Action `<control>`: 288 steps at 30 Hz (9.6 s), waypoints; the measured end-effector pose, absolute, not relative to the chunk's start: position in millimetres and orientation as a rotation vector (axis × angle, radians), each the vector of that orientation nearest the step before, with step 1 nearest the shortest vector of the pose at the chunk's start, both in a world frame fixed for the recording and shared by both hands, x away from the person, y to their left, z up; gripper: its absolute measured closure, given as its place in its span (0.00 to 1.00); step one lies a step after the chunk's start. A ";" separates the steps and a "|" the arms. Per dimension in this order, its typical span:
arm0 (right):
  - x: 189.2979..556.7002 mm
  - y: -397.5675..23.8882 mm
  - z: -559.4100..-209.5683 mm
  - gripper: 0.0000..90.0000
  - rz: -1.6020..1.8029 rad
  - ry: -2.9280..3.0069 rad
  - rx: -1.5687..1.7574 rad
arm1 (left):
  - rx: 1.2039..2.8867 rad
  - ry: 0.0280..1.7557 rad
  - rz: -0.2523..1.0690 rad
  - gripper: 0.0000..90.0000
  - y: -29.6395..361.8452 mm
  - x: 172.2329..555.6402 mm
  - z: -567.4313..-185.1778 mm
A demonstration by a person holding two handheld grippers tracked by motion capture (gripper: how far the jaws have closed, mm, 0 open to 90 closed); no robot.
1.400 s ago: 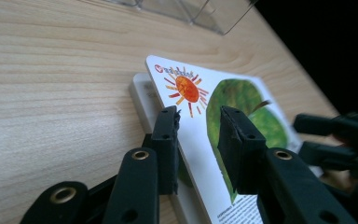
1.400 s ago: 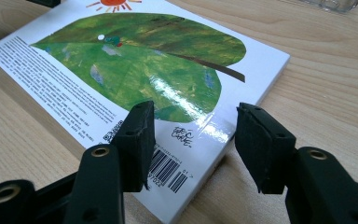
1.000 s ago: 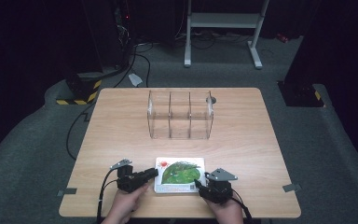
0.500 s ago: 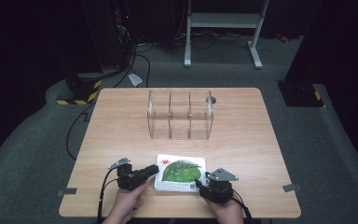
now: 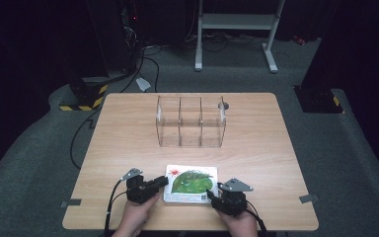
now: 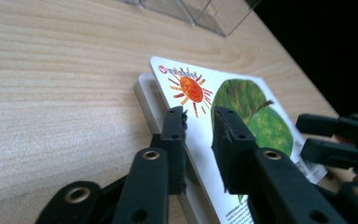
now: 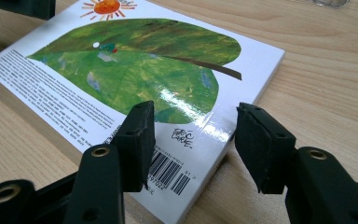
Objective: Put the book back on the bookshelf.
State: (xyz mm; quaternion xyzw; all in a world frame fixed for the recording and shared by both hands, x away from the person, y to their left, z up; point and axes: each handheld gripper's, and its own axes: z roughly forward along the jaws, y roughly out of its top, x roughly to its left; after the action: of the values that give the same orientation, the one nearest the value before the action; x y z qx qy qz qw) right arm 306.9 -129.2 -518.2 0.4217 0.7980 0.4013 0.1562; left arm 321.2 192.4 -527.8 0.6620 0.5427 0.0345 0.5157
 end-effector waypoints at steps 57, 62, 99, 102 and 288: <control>307.8 -127.7 -518.8 0.53 1.173 2.315 1.198 | 1.783 1.204 0.055 0.68 190.3 338.1 -523.7; 309.5 -127.9 -518.8 0.50 1.181 2.322 1.220 | 1.822 1.155 0.126 0.71 189.9 332.6 -521.0; 319.6 -135.0 -514.1 0.33 1.286 2.316 1.334 | 1.812 0.974 0.360 0.77 177.7 310.0 -513.3; 319.1 -135.5 -512.5 0.35 1.282 2.296 1.305 | 1.803 0.975 0.376 0.78 176.1 309.1 -512.1; 290.9 -160.4 -462.2 0.84 1.216 1.855 1.114 | 1.985 1.357 0.597 0.18 239.0 337.9 -528.0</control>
State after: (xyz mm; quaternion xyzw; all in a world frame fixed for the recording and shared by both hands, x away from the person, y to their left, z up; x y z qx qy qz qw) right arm 290.9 -160.4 -462.2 0.4246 0.7071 0.4635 0.3239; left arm 337.9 239.0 -528.0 0.7573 0.5180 0.2279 0.3260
